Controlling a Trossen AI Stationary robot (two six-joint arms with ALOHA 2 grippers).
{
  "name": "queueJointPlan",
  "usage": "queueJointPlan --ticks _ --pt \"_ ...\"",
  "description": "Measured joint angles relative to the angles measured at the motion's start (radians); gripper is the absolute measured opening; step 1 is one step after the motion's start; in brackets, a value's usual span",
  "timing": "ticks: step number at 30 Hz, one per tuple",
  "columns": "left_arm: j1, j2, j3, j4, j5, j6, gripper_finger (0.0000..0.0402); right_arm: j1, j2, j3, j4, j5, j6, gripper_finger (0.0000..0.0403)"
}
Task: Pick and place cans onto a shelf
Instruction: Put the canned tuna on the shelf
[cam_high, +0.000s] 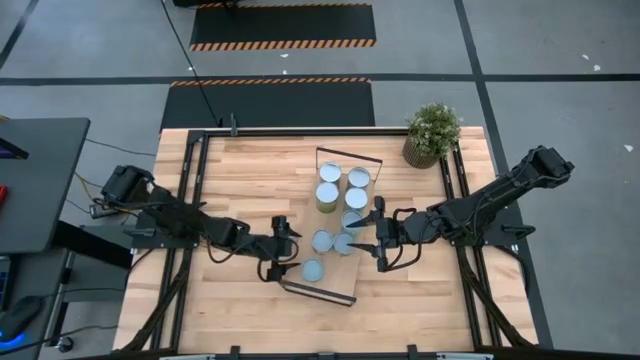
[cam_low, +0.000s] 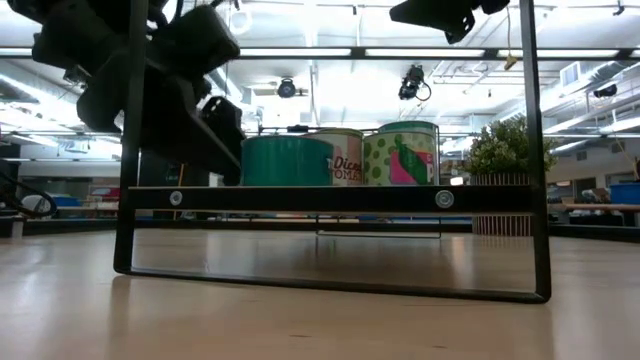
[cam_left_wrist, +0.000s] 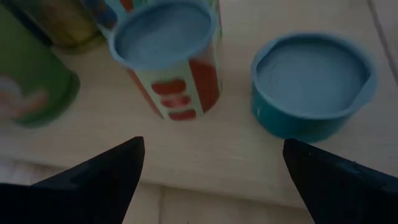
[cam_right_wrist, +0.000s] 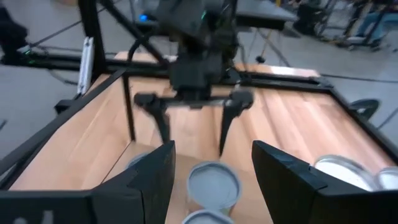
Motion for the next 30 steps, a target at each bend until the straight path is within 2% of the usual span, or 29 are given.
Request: queueJointPlan --ticks 3,10,14,17,23,30 --pt "0.0 -0.048 0.0 -0.012 -0.001 0.018 0.0389 -0.015 0.008 0.0 -0.006 -0.052 0.0 0.022" --pt "0.0 -0.186 -0.016 -0.088 -0.018 0.016 0.0389 -0.031 0.006 0.001 -0.008 -0.066 0.002 0.022" --pt "0.0 -0.239 -0.066 -0.077 -0.032 0.003 0.0389 -0.031 0.013 0.045 -0.13 -0.067 0.052 0.022" --pt "0.0 -0.256 -0.112 -0.012 -0.035 -0.005 0.0388 -0.031 0.017 0.079 -0.195 -0.07 0.057 0.022" --pt "0.005 -0.255 -0.188 0.169 0.004 0.004 0.0389 -0.034 0.016 0.1 -0.196 -0.122 0.048 0.022" --pt "0.007 -0.289 -0.205 0.187 -0.003 0.017 0.0389 -0.05 0.016 0.1 -0.212 -0.156 0.051 0.022"
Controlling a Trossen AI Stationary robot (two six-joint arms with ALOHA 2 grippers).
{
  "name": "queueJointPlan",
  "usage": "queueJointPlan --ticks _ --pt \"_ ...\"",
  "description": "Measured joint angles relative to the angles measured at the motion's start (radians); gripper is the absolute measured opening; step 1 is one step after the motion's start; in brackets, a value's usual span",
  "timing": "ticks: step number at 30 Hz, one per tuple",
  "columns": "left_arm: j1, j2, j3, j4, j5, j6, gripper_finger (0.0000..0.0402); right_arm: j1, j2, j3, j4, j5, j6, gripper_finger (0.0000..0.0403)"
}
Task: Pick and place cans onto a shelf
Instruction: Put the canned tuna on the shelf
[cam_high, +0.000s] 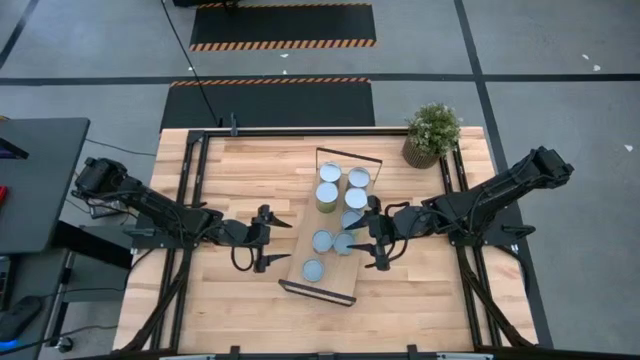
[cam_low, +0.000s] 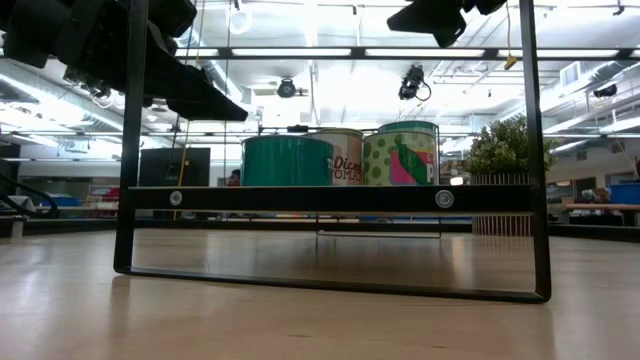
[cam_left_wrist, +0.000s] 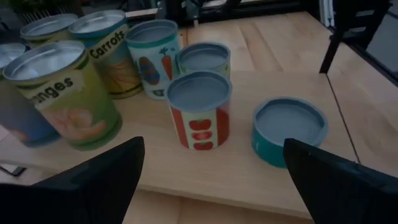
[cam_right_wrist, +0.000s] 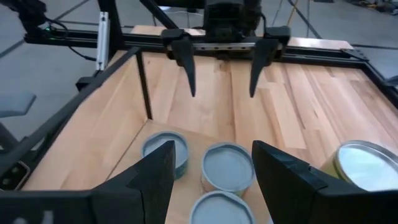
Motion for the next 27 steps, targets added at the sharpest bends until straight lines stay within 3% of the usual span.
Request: queueJointPlan --ticks 13,27 --pt "-0.008 0.045 0.007 -0.012 0.018 -0.109 0.0389 0.02 -0.003 0.0 -0.11 0.007 0.0 0.022" --pt "-0.021 0.182 0.122 -0.043 0.017 -0.024 0.0389 0.056 -0.003 0.0 -0.16 0.083 0.003 0.022"
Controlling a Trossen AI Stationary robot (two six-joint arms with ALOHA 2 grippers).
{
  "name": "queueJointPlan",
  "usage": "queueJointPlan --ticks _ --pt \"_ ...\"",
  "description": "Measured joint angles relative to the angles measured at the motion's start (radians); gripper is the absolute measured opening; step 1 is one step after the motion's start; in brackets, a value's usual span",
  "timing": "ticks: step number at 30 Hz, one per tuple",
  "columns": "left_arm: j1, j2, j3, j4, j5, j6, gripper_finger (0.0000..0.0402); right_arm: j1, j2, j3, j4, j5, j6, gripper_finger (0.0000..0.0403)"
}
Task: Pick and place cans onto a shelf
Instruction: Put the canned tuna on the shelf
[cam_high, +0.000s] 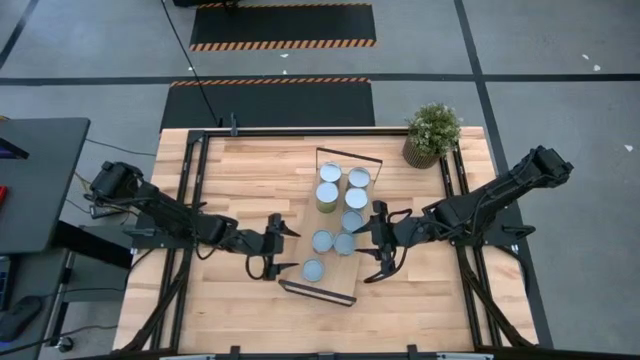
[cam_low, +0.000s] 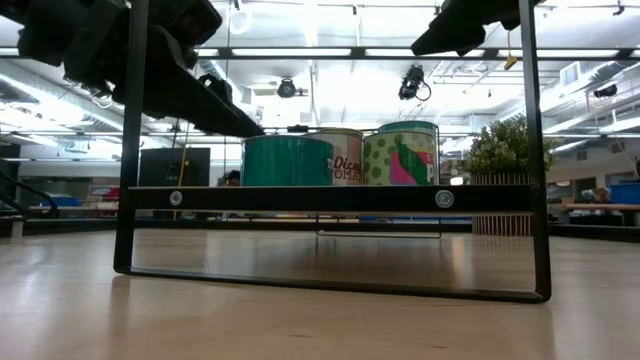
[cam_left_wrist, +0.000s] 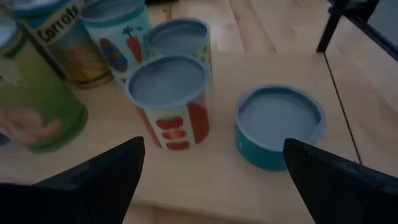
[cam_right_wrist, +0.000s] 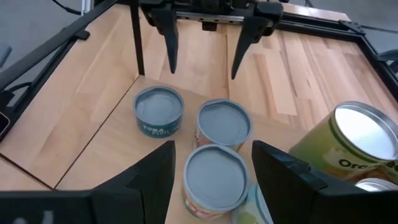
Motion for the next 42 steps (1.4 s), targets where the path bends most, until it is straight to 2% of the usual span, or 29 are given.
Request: queueJointPlan --ticks 6,15,20,38,42 --pt "0.001 0.032 0.039 0.002 -0.035 0.024 0.0389 0.0 0.0 0.0 0.004 0.001 -0.001 0.022" --pt "0.0 0.13 0.096 0.005 0.017 0.045 0.0389 0.0 0.0 0.0 0.011 0.002 0.0 0.022" --pt "0.002 0.131 0.096 0.003 -0.011 0.061 0.0389 0.0 0.0 0.0 0.011 0.002 0.0 0.022" --pt "0.003 0.128 0.096 -0.004 -0.012 0.05 0.0389 0.0 0.0 0.0 0.011 0.002 -0.003 0.022" --pt "0.003 0.128 0.096 -0.05 -0.013 0.072 0.0389 0.0 0.0 0.0 0.011 0.002 -0.001 0.022"
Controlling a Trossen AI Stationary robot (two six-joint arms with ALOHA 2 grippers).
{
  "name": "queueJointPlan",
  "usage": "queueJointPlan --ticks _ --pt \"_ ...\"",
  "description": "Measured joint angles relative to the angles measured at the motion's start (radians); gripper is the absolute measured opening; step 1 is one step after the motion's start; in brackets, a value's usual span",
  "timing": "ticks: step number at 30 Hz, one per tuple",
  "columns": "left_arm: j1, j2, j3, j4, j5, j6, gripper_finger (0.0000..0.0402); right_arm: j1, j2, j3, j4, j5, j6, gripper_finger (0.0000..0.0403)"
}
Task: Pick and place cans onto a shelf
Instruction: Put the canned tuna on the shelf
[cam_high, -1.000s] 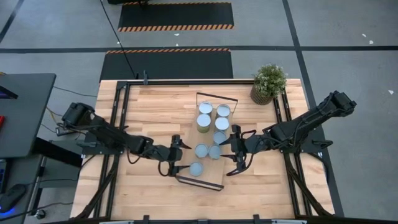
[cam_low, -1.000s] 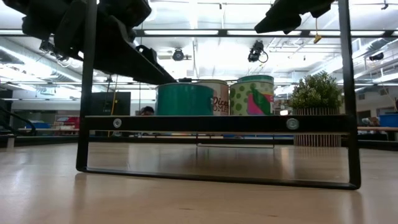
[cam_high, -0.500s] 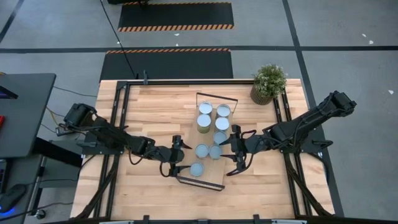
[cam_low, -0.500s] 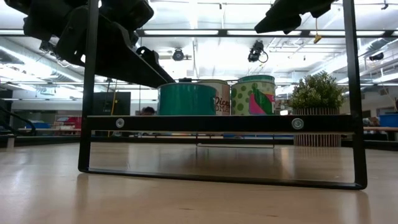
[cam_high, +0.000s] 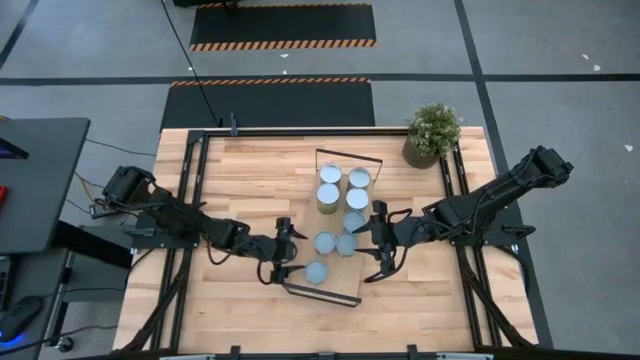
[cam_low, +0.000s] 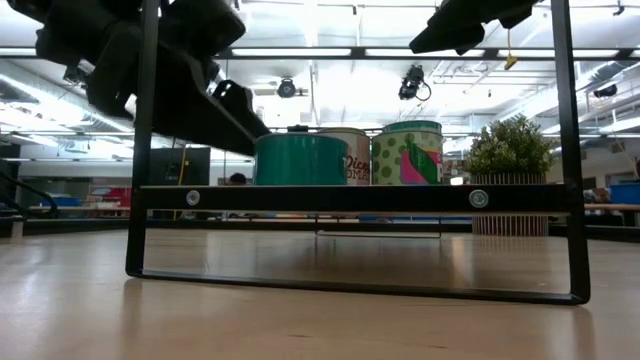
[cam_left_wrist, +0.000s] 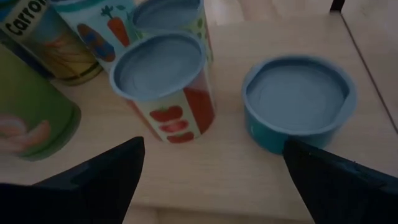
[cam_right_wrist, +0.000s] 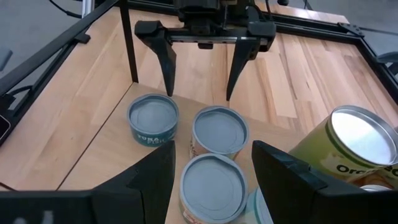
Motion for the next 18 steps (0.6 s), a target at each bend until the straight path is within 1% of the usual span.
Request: queueJointPlan --ticks 3,6,9,12,14,18 --pt "0.0 0.0 0.0 -0.006 0.0 0.006 0.0389 0.0 0.0 0.0 0.0 0.0 0.005 0.022" --pt "-0.002 -0.001 0.0 0.002 -0.002 0.063 0.0389 0.0 0.0 0.0 0.0 0.0 0.004 0.022" --pt "-0.002 -0.001 0.0 0.003 -0.055 0.187 0.0389 0.0 0.0 0.0 0.0 0.0 0.0 0.022" --pt "-0.007 -0.01 0.0 0.024 -0.161 0.359 0.0389 -0.004 0.0 0.0 0.001 0.0 -0.001 0.022" --pt "-0.011 -0.01 0.001 0.065 -0.21 0.451 0.0389 -0.005 0.0 0.0 0.001 0.0 -0.002 0.022" --pt "-0.041 -0.01 0.0 0.176 -0.219 0.607 0.0389 -0.005 0.0 0.0 0.001 0.001 -0.003 0.022"
